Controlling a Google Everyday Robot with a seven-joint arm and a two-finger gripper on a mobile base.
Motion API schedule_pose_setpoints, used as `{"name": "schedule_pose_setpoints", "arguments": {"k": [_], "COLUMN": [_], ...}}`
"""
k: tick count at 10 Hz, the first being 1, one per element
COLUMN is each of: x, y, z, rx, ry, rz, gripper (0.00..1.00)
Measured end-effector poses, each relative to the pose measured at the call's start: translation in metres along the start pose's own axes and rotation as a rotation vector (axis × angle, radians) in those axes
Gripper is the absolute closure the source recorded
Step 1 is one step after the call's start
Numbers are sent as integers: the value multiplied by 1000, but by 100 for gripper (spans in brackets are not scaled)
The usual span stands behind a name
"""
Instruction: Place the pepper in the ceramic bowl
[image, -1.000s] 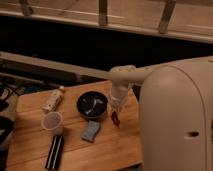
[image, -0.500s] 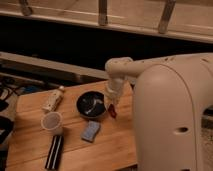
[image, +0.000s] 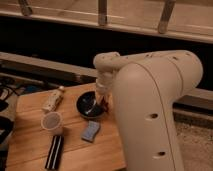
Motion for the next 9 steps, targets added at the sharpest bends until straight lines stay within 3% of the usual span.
{"name": "schedule_pose_setpoints", "arguments": {"k": [3, 4, 9], "x": [-2, -7, -2], "y": [5, 10, 8], "z": [7, 7, 11], "rx": [0, -1, -7], "ry": [7, 6, 15], "rz": [-13, -19, -20], "gripper": [99, 94, 46]}}
